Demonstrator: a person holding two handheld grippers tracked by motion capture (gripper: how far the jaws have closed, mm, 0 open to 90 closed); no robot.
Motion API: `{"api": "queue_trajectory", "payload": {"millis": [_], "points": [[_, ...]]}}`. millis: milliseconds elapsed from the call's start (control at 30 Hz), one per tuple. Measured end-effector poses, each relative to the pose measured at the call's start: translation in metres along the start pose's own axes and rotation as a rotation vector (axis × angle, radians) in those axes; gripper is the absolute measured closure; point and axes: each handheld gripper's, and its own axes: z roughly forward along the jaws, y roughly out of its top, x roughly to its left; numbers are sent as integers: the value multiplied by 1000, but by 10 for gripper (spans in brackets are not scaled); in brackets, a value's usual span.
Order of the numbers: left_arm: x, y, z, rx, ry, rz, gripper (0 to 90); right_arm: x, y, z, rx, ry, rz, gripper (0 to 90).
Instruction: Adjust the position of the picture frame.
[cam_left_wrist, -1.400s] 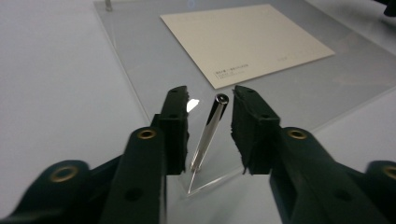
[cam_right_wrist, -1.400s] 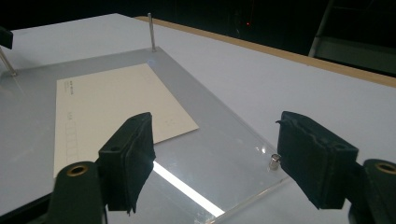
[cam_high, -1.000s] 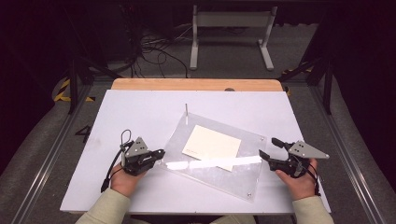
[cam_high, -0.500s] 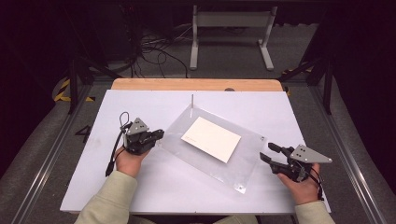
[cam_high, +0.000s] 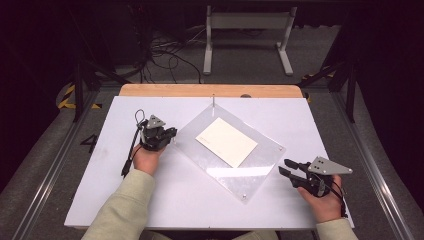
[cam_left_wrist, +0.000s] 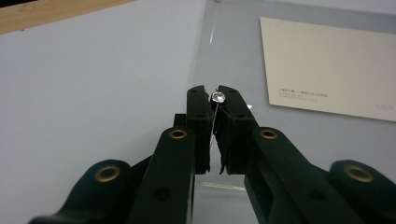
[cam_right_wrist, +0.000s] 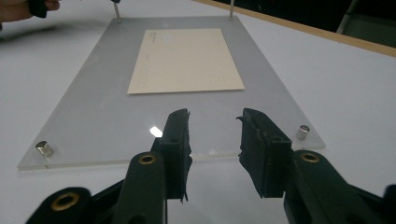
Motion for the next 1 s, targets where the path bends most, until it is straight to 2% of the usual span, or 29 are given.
{"api": "queue_trajectory", "payload": {"millis": [67,167,200,267,333,367,400,533,667,833,867,967,1000], "points": [[-1,0,0,5,9,16,838,-1,0,-1,13,-12,11,655],[0,-1,-2,-3,-6,-5,820,-3,1,-2,14,-17,18,672],[0,0,-7,-32,-23,-35,642,-5,3,-3,17,-28,15,691],[-3,2,-15,-42,-19,-31,458,-7,6,-4,16,-33,13,702],[-5,3,-19,-49,-12,-21,355,-10,9,-4,21,-32,17,712],[-8,2,-25,-59,2,1,355,-12,12,-3,35,-38,17,724],[-9,2,-29,-71,8,13,306,-14,15,-1,45,-46,18,718],[-17,-8,-49,-132,-7,12,274,-25,24,8,86,-58,38,682],[-22,-14,-60,-156,-16,32,275,-35,30,20,142,-79,39,660],[-28,-14,-67,-155,-49,49,275,-48,34,36,196,-100,35,629],[-29,-15,-69,-147,-51,54,273,-50,34,38,205,-88,56,655],[-30,-17,-71,-144,-57,60,273,-55,35,44,231,-83,64,654],[-30,-18,-73,-140,-64,56,274,-58,34,49,258,-85,67,661]]}}
